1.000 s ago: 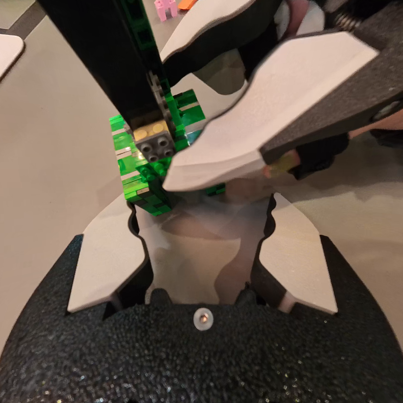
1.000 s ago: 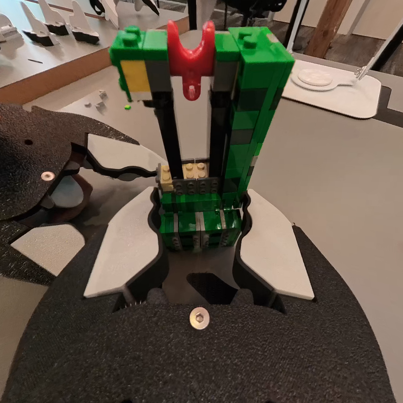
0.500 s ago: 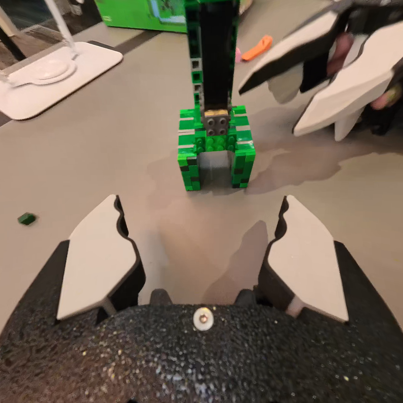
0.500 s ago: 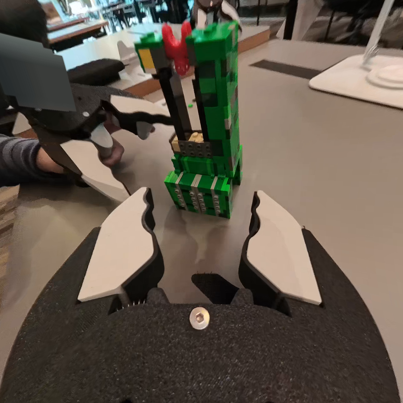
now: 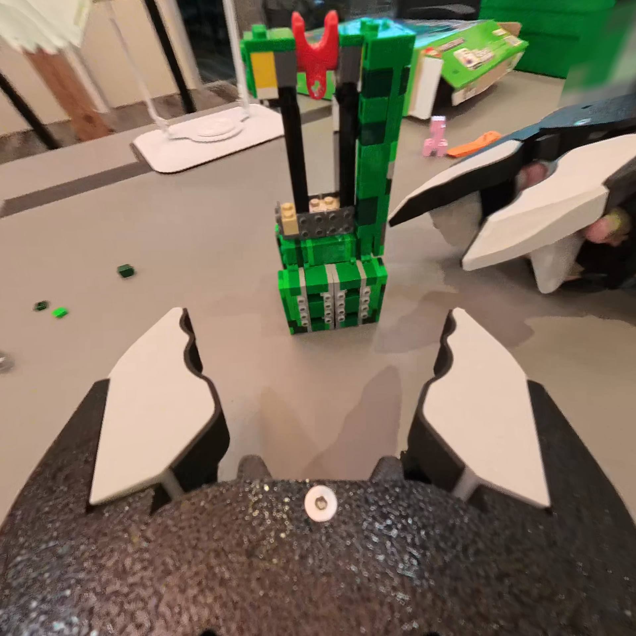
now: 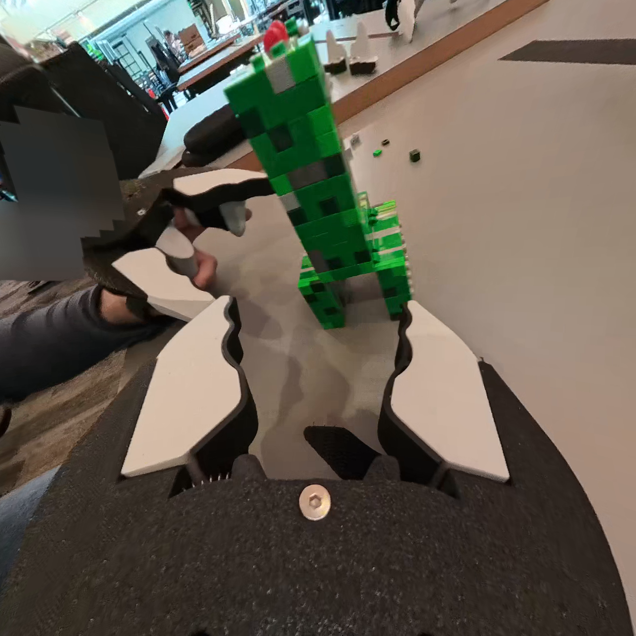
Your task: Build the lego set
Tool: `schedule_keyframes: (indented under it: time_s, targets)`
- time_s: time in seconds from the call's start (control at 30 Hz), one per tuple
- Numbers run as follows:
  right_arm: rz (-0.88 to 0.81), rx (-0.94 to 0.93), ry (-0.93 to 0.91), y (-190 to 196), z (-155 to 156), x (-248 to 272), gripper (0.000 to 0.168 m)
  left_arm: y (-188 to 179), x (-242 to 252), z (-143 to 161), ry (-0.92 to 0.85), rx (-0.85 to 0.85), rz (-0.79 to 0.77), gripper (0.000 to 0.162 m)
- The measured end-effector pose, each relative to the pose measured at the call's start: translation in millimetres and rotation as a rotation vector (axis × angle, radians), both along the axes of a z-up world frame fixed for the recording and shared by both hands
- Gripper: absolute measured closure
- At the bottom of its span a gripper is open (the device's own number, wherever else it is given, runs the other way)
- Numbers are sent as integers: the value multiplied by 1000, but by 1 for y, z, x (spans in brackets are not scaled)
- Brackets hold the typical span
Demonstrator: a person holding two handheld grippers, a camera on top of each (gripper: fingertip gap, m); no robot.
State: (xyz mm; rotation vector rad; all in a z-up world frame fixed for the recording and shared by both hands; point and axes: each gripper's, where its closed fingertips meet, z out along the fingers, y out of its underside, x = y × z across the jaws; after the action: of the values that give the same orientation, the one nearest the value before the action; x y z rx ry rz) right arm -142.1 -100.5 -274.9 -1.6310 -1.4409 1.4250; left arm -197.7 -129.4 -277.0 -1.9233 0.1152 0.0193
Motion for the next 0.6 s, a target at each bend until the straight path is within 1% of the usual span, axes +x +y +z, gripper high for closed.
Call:
schedule_keyframes:
  time_s: [0.1, 0.17, 0.23, 0.3, 0.37, 0.5, 0.6]
  targets:
    - [-23, 32, 59, 5, 8, 1, 77, 1, -4, 1, 55, 7, 98, 33]
    - [-43, 69, 145, 10, 19, 4, 78, 5, -2, -5, 49, -34, 115, 32]
    - [-112, 159, 260, 23, 33, 10, 78, 11, -1, -13, 38, -91, 120, 29]
    - [-210, 272, 349, 37, 43, 19, 87, 20, 0, -19, 25, -133, 122, 27]
    - [-265, 331, 415, 40, 52, 26, 91, 28, -3, -22, 43, -151, 142, 27]
    - [-270, 400, 414, 30, 51, 28, 89, 34, -17, -29, 83, -205, 221, 31]
    - [-322, 426, 418, 31, 54, 33, 89, 25, -34, -34, 14, -240, 317, 29]
